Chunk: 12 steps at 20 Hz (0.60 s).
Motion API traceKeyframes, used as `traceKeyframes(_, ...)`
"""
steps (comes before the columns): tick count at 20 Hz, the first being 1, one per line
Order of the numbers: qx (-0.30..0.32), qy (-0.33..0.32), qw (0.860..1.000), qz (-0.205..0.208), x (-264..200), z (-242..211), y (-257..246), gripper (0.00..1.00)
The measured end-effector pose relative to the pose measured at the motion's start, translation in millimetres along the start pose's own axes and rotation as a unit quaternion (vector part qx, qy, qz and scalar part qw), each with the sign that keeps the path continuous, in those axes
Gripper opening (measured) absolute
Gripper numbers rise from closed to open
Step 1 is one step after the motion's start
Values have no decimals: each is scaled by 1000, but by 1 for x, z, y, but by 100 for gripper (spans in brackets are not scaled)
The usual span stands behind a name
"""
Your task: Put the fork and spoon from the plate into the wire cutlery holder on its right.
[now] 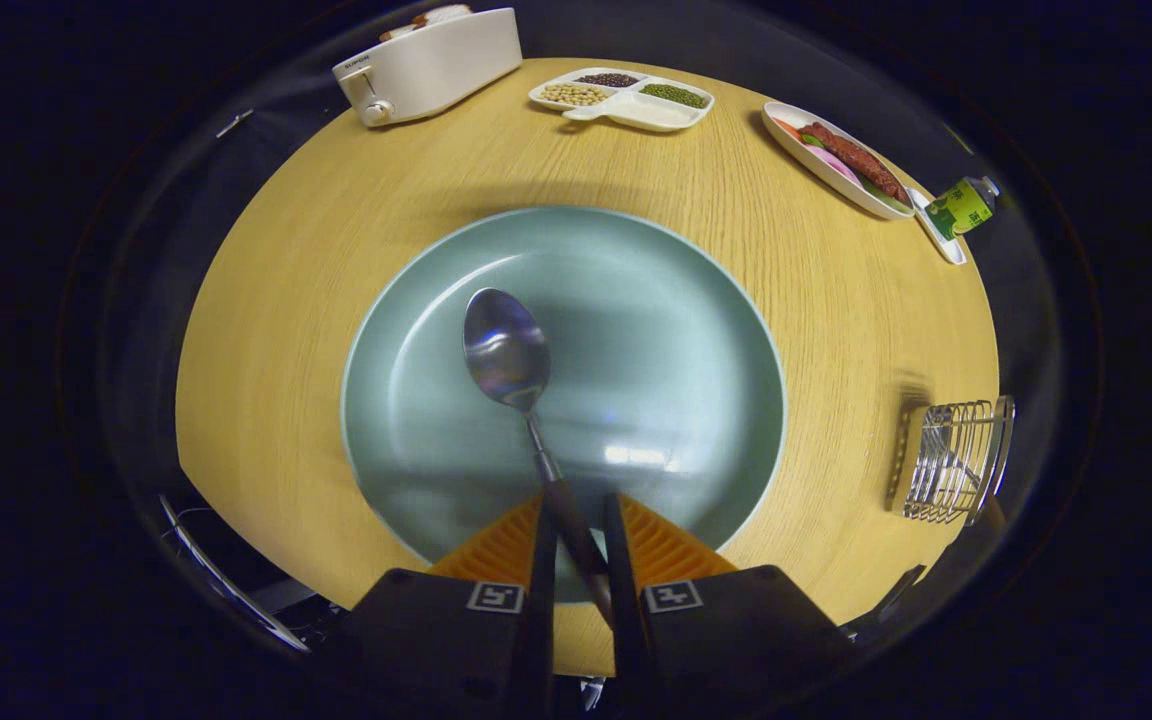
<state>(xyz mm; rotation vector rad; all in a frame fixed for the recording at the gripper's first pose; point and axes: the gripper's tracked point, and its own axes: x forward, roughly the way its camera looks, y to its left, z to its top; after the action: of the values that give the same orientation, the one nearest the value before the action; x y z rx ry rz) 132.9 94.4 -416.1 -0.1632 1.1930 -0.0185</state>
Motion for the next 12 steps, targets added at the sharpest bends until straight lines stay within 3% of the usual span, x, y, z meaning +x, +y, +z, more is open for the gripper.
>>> traceKeyframes(3, -15, 10, 1000, 17, 6, 1, -3, 28)
traceKeyframes(4, -20, 15, 999, 21, 6, 2, -2, 23)
traceKeyframes(7, -18, 28, 999, 41, 5, 1, -1, 20)
traceKeyframes(10, 12, 36, 998, 59, 9, 5, -4, 19)
traceKeyframes(12, 12, 40, 997, 68, 6, 4, -6, 12)
